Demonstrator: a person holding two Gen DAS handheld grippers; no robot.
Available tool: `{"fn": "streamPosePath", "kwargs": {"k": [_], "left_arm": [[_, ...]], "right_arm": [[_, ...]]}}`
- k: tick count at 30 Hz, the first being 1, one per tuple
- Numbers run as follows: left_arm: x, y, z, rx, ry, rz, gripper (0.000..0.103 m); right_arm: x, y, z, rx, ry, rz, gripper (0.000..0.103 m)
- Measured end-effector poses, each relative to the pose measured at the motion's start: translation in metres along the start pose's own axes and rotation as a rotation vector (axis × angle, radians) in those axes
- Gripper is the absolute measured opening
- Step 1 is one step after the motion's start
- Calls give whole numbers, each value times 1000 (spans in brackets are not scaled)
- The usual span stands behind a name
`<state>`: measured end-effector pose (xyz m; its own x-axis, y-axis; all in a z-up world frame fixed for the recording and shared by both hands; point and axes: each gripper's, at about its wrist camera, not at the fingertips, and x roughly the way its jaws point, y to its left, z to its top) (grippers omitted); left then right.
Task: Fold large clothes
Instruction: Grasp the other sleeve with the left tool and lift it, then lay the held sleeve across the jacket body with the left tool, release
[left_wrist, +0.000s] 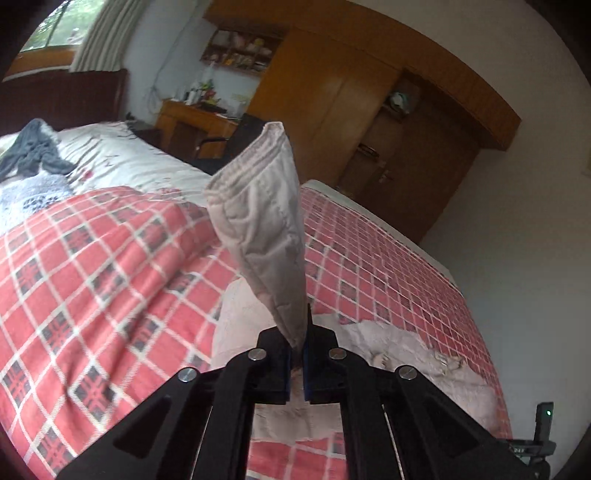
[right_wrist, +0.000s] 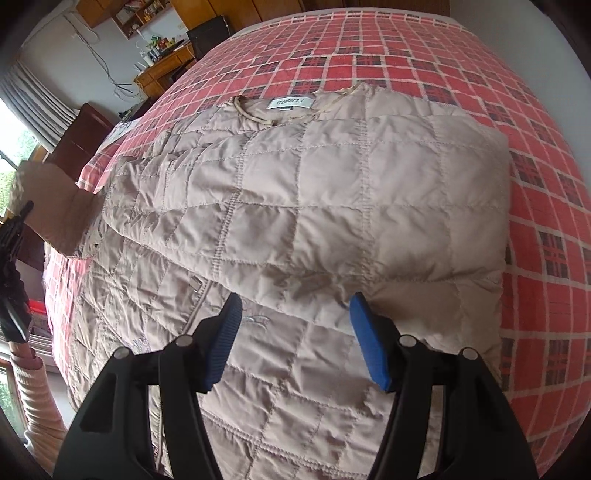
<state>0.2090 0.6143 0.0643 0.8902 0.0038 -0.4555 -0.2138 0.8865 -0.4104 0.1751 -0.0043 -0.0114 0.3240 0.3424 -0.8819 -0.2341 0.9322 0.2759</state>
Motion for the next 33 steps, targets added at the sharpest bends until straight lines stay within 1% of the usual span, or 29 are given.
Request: {"fn": "streamPosePath", "kwargs": {"k": [2, 7, 9, 11, 13, 16, 21, 24, 25, 26, 27, 29, 31, 33], "left_arm": [[5, -33, -10, 59, 25, -49, 4], [21, -114, -38, 192, 80, -152, 4], [28, -146, -51, 264, 95, -177, 4], [37, -170, -64, 314, 117, -199, 4], [47, -193, -80, 356, 149, -219, 4], [65, -215, -100, 392, 197, -229, 4], [99, -230, -128, 436, 295, -220, 4], [113, -226, -142, 471, 367, -231, 7], [116, -226, -148, 482, 392, -245, 12], [119, -227, -152, 494, 409, -259, 19], [115, -228, -158, 504, 424, -273, 22], [112, -226, -165, 516, 458, -313, 33], [105, -223, -166, 511, 468, -351, 38], [96, -219, -165, 500, 463, -378, 39]], "right_arm": [[-3, -3, -2, 5, -7, -16, 61], [-9, -12, -5, 31, -15, -21, 61], [-11, -14, -7, 36, -18, -24, 61], [-12, -15, -8, 40, -19, -23, 61], [-13, -17, -8, 46, -21, -25, 61], [-14, -21, -9, 56, -23, -26, 61], [-15, -25, -9, 66, -26, -23, 61], [-14, -27, -7, 75, -26, -19, 61], [-13, -28, -6, 77, -24, -17, 61], [-14, -28, -6, 78, -24, -17, 61], [-13, -28, -5, 80, -23, -17, 61], [-13, -27, -4, 84, -20, -14, 61], [-12, -26, -1, 89, -18, -5, 61], [-11, -22, 3, 92, -13, 22, 61]]}}
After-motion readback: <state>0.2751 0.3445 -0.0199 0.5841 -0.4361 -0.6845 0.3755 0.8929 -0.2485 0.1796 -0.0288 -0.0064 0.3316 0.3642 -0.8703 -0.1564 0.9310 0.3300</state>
